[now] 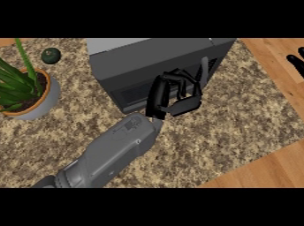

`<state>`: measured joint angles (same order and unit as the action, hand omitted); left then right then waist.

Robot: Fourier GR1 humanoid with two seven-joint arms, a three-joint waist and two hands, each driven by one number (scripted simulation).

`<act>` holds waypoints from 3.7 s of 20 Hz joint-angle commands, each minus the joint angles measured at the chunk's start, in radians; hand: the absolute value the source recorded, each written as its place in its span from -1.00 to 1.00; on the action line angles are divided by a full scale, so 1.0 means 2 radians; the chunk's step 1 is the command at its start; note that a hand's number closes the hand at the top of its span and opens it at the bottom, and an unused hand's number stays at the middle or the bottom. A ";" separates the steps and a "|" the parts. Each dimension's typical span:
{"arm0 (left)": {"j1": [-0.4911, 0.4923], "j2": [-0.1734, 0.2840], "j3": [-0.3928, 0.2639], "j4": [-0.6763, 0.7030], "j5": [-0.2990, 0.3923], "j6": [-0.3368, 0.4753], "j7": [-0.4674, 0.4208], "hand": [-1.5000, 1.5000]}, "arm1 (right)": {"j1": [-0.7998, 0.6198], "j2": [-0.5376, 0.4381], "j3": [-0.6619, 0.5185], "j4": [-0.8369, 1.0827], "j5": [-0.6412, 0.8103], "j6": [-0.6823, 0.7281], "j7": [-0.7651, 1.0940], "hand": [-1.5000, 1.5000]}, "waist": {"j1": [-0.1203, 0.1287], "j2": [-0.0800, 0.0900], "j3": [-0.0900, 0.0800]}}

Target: Pick up the milk, place it into the microwave and close the microwave

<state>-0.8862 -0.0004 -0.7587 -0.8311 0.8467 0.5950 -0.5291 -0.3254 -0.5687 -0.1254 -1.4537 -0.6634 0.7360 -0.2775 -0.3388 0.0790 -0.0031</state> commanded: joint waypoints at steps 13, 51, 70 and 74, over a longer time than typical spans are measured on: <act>-0.040 0.000 0.014 0.050 0.041 -0.012 -0.040 1.00 | -0.019 -0.026 -0.011 0.002 -0.049 0.004 0.029 -1.00 | -0.007 0.006 0.000; -0.050 0.000 -0.018 0.077 0.106 -0.014 -0.102 1.00 | -0.040 -0.081 0.004 0.008 -0.137 0.068 0.078 -1.00 | -0.010 0.012 0.001; -0.039 0.000 -0.060 0.141 0.126 0.046 -0.062 1.00 | -0.037 -0.101 0.005 -0.007 -0.200 0.087 0.090 -1.00 | 0.021 0.001 0.002; -0.024 0.000 -0.063 0.137 0.145 0.042 -0.062 1.00 | -0.021 -0.105 0.002 -0.009 -0.213 0.084 0.092 -1.00 | 0.034 -0.002 0.001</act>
<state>-0.9910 -0.0024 -0.9640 -0.7095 1.0813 0.6190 -0.6711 -0.3866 -0.7676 -0.1169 -1.4677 -1.0677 0.9049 -0.0976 -0.3058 0.0718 0.0007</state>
